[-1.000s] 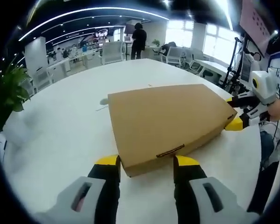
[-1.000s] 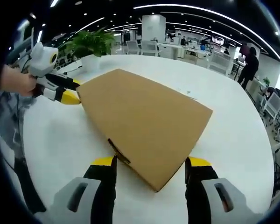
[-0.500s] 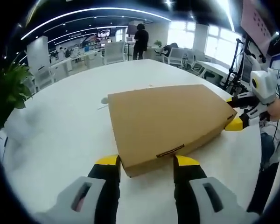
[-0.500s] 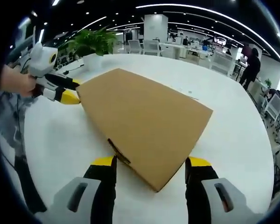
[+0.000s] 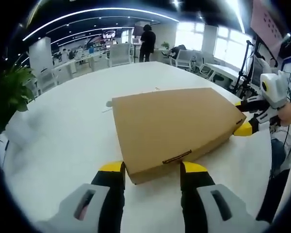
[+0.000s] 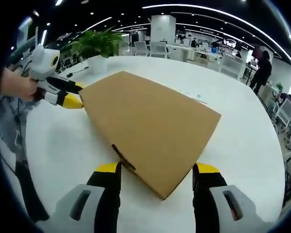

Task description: Operate the shoe box by opening the lid, removing the specified soft item, and placing it in the target area until the item is outside and the box remains undamaged.

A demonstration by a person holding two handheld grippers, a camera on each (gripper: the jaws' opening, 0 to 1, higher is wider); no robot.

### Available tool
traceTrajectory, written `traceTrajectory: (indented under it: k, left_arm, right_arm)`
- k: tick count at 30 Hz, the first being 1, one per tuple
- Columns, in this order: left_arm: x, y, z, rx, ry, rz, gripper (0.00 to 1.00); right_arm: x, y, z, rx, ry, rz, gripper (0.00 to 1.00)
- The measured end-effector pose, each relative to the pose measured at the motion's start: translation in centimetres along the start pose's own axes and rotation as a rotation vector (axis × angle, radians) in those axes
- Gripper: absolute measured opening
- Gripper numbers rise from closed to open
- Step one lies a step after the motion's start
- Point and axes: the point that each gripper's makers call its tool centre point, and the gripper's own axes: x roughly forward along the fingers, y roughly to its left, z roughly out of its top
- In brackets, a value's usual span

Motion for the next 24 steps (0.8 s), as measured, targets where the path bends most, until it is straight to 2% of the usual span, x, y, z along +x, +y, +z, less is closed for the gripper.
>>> traceTrajectory:
  k: [24]
  left_arm:
    - [-0.59,-0.40,-0.53,-0.016,-0.009,0.016,0.44]
  right_arm:
    - [-0.18,0.24,-0.17,-0.015,-0.002,0.016,0.58]
